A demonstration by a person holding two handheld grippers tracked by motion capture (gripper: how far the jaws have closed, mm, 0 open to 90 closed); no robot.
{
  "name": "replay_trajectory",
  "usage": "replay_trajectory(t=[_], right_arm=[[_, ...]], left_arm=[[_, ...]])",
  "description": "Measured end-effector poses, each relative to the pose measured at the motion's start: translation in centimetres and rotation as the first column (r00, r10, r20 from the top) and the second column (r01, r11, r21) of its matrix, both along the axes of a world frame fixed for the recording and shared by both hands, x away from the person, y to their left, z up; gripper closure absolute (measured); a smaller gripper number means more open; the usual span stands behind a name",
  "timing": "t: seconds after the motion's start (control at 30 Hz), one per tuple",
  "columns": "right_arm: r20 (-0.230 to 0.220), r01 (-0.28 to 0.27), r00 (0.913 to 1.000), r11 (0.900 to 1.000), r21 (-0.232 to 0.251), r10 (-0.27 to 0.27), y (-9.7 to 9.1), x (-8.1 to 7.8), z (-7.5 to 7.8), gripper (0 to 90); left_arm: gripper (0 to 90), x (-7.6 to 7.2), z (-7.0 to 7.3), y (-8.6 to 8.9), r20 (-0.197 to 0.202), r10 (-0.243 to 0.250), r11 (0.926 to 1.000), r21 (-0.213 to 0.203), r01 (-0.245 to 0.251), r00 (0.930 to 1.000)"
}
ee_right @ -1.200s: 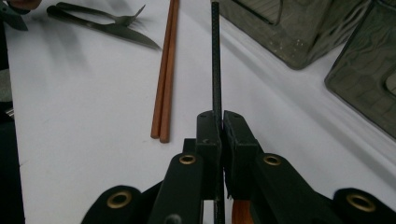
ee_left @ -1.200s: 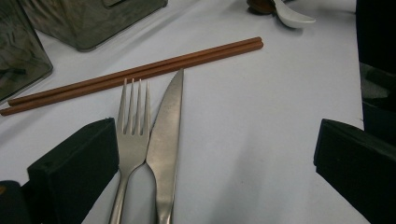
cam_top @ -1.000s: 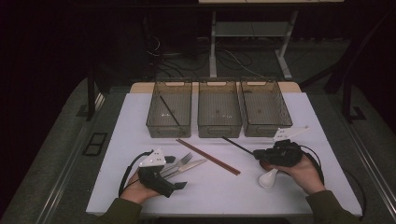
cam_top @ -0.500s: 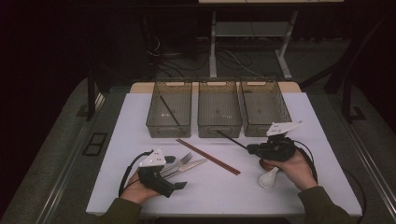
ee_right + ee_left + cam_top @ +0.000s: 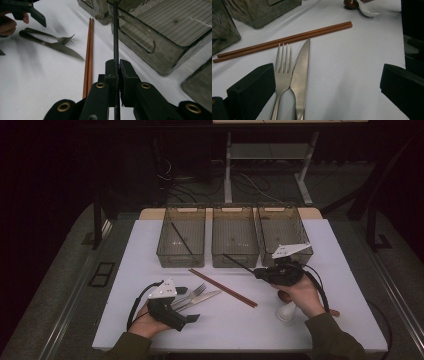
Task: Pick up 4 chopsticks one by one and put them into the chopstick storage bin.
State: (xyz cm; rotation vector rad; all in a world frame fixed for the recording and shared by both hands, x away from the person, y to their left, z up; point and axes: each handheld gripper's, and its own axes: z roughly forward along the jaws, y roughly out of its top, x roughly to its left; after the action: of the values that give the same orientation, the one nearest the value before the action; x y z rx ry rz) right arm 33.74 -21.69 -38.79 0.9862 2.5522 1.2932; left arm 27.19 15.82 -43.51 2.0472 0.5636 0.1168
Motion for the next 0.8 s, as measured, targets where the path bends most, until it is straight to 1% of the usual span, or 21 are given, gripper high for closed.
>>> replay_trajectory(t=[0.1,0.2,0.33,0.43,0.8], right_arm=[[0.002,0.014,0.9999,0.9999,0.009,-0.014,0.5,0.3,0.3,85.5],[0.008,0.021,0.9997,0.9998,-0.001,-0.021,1.1,0.8,0.4,85.5],[-0.009,0.037,0.9993,0.9993,0.004,-0.037,1.8,1.5,0.2,85.5],[-0.012,0.037,0.9992,0.9993,-0.009,-0.037,2.4,2.0,0.2,85.5],[-0.011,0.052,0.9986,0.9983,-0.028,-0.052,4.8,3.6,1.5,85.5]], left_arm=[[0.0,0.0,0.0,0.0,-0.003,-0.001,1.0000,0.000,0.001,1.0000],[0.0,0.0,0.0,0.0,-0.001,-0.002,1.0000,0.000,0.002,1.0000],[0.0,0.1,0.0,0.0,-0.002,-0.004,1.0000,-0.001,0.004,1.0000],[0.0,0.1,0.0,0.0,-0.002,-0.006,1.0000,-0.002,0.006,1.0000],[0.0,0.0,0.1,0.0,0.003,-0.003,1.0000,-0.010,0.003,1.0000]])
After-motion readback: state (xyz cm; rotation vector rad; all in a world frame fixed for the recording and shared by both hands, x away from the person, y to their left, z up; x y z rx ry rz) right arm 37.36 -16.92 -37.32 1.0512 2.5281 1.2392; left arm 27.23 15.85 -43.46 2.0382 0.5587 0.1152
